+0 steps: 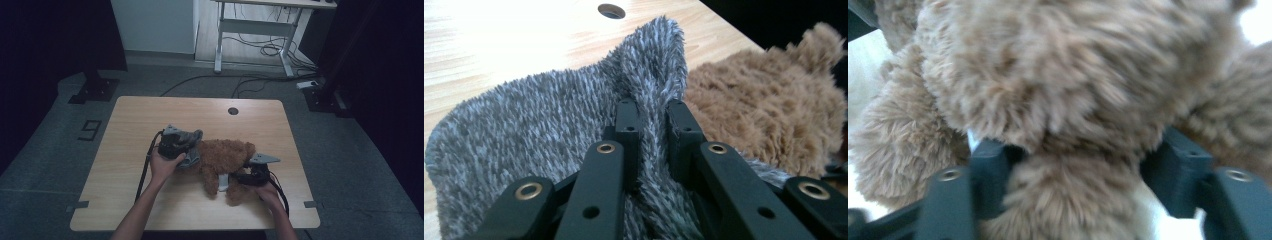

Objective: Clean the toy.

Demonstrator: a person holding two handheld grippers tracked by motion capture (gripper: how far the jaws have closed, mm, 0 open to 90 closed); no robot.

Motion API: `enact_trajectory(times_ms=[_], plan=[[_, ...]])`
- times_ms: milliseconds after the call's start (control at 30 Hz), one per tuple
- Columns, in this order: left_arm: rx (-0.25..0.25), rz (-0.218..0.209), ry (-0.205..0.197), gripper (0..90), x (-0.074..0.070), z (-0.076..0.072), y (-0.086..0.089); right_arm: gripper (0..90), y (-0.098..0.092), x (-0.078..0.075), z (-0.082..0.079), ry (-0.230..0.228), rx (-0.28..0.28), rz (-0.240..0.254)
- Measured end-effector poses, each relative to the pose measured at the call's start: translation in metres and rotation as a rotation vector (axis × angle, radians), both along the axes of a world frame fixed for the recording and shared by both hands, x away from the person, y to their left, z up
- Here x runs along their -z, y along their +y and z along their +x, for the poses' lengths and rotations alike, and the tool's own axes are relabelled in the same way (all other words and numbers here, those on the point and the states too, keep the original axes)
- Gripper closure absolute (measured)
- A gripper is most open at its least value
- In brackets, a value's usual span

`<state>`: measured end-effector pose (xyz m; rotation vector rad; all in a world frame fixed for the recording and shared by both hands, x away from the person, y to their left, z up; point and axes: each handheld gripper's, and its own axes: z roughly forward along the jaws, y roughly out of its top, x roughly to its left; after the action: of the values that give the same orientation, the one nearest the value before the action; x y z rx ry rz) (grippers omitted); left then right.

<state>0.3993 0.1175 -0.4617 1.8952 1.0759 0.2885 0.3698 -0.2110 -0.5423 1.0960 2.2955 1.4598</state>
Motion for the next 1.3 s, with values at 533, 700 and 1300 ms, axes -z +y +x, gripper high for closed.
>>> enact_trajectory(times_ms=[533, 700, 1300], plan=[[0.033, -0.047, -0.052, 78.3, 0.015, -0.041, 0.01, 18.5, -0.004, -0.021, -0.01, 0.026, 0.016, 0.12], [0.033, -0.081, -0.034, 78.2, 0.019, -0.046, 0.019, 38.6, 0.008, -0.017, -0.012, -0.005, -0.033, 0.072], [0.178, -0.077, -0.057, 78.2, -0.044, -0.024, -0.079, 50.7, 0.013, -0.009, -0.016, -0.016, -0.035, 0.026]])
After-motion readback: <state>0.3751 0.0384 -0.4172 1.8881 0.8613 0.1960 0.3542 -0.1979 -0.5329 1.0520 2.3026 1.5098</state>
